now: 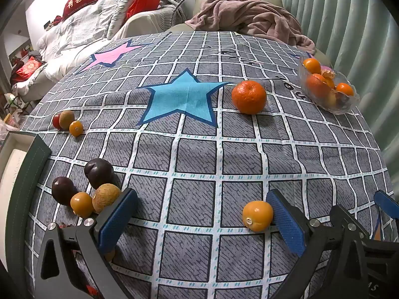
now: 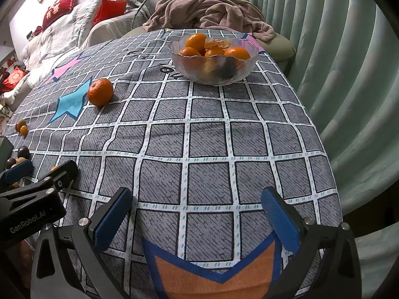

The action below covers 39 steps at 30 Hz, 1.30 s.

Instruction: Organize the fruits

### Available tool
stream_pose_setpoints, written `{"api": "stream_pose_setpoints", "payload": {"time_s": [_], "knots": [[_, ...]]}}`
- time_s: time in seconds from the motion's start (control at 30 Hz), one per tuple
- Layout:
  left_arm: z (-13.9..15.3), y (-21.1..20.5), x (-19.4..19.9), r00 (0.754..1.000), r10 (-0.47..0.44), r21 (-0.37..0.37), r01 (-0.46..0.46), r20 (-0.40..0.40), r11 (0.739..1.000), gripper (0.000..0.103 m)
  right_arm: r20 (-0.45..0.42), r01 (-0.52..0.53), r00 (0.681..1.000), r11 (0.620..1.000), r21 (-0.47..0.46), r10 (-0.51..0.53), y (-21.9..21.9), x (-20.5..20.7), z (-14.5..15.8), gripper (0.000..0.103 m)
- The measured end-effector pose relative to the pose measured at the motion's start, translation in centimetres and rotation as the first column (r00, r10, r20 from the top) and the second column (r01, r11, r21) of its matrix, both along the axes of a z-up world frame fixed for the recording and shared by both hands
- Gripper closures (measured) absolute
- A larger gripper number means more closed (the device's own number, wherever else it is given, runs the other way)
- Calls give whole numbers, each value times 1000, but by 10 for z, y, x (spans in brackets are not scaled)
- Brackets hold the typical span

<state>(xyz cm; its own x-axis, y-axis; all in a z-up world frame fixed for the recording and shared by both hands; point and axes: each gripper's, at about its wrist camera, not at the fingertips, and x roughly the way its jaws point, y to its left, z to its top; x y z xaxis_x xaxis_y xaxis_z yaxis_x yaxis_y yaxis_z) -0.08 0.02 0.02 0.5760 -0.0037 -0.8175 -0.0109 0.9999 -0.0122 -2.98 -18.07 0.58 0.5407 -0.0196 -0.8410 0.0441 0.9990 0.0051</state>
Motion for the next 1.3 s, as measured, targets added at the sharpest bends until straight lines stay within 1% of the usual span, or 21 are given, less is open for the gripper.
{"api": "stream_pose_setpoints", "payload": {"time_s": [0.1, 0.13, 0.17, 0.2, 0.23, 0.27, 0.3, 0.33, 0.4, 0.5, 0.53, 0.6, 0.67, 0.7, 0.77, 0.8, 0.87, 0.97, 1.1, 1.3], "knots": [[3, 3, -6, 999, -17, -6, 17, -28, 1000, 0, -22, 6, 1000, 1000, 5, -6, -1, -2, 3, 0], [5, 5, -9, 999, -20, -13, 19, -27, 1000, 0, -34, 13, 999, 1000, 8, -12, -2, -3, 4, 0], [9, 7, -16, 1000, -24, -10, 24, -8, 1000, 0, -43, 17, 999, 1000, 14, -17, -2, -6, 4, 0], [16, 11, -25, 999, -35, -26, 36, 6, 999, 0, -54, 18, 998, 999, 33, -17, -1, -10, 4, 0], [22, 14, -32, 999, -44, -45, 45, 16, 998, 0, -40, 11, 999, 999, 38, -10, 4, -19, 6, 0], [29, 18, -40, 999, -48, -62, 49, 23, 997, 0, -36, 0, 999, 998, 64, 2, 6, -23, 10, 0], [36, 21, -47, 998, -56, -80, 58, 27, 995, 0, -32, -6, 999, 998, 66, 8, 12, -28, 12, 0], [44, 30, -48, 998, -67, -97, 68, 15, 993, 0, -29, -15, 999, 997, 73, 17, 17, -33, 18, 0], [55, 39, -61, 996, -89, -99, 90, 14, 991, 0, -25, -38, 999, 996, 81, 40, 24, -41, 27, 0], [66, 55, -82, 995, -103, -68, 102, -6, 992, 0, -21, -84, 996, 992, 91, 87, 43, -54, 40, 0], [65, 62, -82, 995, -102, -68, 101, -16, 993, 0, -22, -102, 994, 990, 101, 105, 48, -59, 44, 0], [65, 82, -93, 995, -90, -73, 86, -51, 994, 0, -22, -131, 991, 985, 108, 134, 63, -66, 51, 0], [65, 96, -105, 996, -57, -81, 51, -73, 995, 0, -21, -157, 987, 980, 121, 161, 76, -73, 60, 0], [64, 107, -112, 995, -29, -76, 21, -97, 997, 0, -20, -164, 986, 978, 127, 168, 80, -76, 62, 0], [60, 119, -119, 993, 5, -68, -13, -120, 998, 0, -22, -184, 982, 973, 141, 189, 91, -82, 69, 0], [58, 128, -125, 990, 33, -55, -40, -136, 998, 0, -22, -189, 981, 972, 142, 194, 94, -85, 72, 0], [53, 134, -133, 986, 58, -37, -64, -153, 997, 0, -24, -202, 978, 971, 130, 207, 103, -91, 76, 0], [53, 142, -145, 986, 63, -29, -69, -156, 997, 0, -30, -213, 976, 969, 125, 218, 113, -99, 79, 0], [56, 146, -156, 985, 66, -1, -67, -157, 998, 0, -42, -217, 974, 969, 122, 223, 120, -108, 79, 0], [59, 149, -163, 983, 72, -6, -75, -168, 997, 0, -61, -212, 974, 971, 112, 220, 126, -115, 80, 0]]}}
